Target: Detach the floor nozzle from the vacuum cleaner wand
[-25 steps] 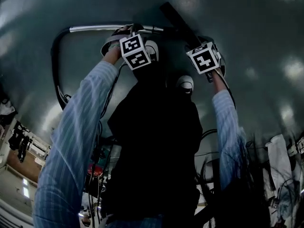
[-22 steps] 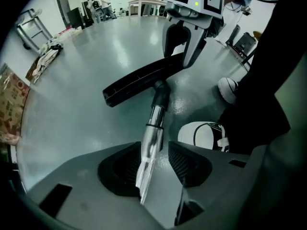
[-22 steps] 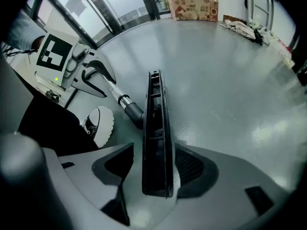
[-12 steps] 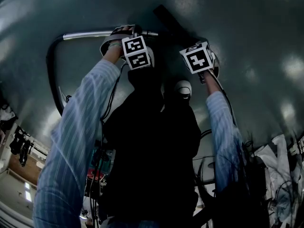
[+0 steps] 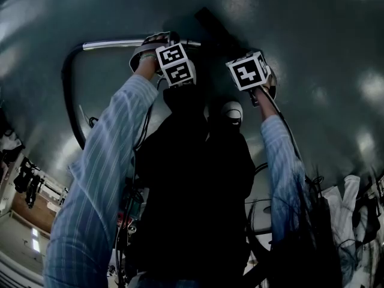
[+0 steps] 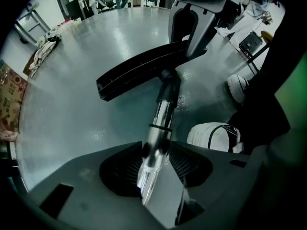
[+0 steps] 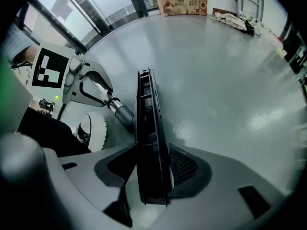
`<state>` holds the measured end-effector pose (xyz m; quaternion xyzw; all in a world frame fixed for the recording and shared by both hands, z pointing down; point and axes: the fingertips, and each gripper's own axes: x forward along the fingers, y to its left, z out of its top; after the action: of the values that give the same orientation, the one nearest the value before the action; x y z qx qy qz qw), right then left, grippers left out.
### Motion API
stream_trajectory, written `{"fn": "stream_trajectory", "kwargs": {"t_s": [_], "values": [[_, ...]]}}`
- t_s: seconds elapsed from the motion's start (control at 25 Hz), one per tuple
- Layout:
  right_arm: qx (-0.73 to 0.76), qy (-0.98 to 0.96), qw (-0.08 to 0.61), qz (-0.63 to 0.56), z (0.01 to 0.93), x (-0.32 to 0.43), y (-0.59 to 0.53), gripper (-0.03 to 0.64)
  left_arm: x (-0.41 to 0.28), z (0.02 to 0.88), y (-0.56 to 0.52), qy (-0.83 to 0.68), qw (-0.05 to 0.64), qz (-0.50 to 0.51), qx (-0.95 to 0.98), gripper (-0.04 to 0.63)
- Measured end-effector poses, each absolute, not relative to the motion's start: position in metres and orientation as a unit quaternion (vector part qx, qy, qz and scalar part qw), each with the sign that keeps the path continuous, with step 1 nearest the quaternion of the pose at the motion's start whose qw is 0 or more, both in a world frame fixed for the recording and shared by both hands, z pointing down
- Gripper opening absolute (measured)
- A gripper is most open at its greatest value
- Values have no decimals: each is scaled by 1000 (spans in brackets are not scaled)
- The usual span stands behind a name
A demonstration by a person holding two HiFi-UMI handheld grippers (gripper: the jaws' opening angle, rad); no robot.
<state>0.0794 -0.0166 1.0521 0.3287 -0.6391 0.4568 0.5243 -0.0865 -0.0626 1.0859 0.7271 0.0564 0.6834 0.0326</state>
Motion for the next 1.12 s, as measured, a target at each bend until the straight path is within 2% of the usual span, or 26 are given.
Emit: {"fn": "stream_trajectory", "kwargs": {"t_s": [0.24, 0.44, 0.56, 0.76, 0.88, 0.96, 1.04, 1.12], "values": [[304, -650, 528, 455, 1056, 80, -15, 209, -90, 1089, -63, 37, 57, 676, 734, 169], [327, -641, 495, 487, 1053, 91, -26, 212, -82, 1087, -66, 23, 64, 663, 746, 170], [357, -636, 514, 451, 1050, 85, -7, 210, -86, 1086, -59, 41, 73, 669, 738, 175], [343, -623, 476, 517, 1055, 97, 8, 218, -81, 1088, -45, 31, 92, 647, 756, 183], [333, -652, 503, 460, 1054, 103, -6, 210, -73, 1088, -53, 14, 118, 633, 765, 187], [332, -645, 507, 466, 1053, 99, -8, 212, -70, 1086, -56, 24, 120, 648, 752, 189], [325, -625, 526, 477, 1056, 93, -5, 212, -70, 1082, -55, 45, 100, 674, 730, 189], [319, -607, 573, 450, 1061, 95, -4, 216, -68, 1080, -53, 66, 62, 694, 714, 188]]}}
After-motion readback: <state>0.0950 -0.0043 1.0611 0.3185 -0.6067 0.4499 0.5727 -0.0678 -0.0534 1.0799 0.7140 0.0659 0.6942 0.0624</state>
